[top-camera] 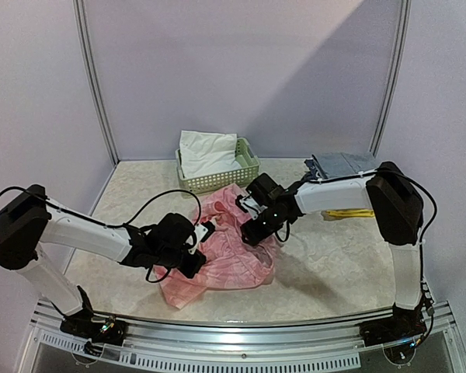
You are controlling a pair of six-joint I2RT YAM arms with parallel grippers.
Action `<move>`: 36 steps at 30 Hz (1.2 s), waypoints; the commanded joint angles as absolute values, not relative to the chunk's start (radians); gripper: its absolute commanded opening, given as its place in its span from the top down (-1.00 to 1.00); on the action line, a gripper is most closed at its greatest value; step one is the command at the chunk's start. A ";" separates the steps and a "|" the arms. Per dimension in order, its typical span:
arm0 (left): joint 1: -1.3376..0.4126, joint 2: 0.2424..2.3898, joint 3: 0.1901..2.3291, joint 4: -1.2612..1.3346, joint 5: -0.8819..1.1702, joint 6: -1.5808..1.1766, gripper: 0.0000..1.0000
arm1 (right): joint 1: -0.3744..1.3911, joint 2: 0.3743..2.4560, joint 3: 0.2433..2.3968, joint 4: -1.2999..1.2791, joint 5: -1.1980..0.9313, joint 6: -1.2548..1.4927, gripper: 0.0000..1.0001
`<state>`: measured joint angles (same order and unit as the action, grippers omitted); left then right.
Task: Fold and stack the mixed laundry pile
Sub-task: Adjust the crumpled shorts at the center of the board.
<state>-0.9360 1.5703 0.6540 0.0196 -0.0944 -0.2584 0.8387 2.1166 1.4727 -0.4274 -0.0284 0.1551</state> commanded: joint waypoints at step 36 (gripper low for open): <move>-0.951 1.650 0.547 0.164 -0.110 -0.291 1.00 | 0.882 2.245 1.683 -0.418 0.144 0.283 0.29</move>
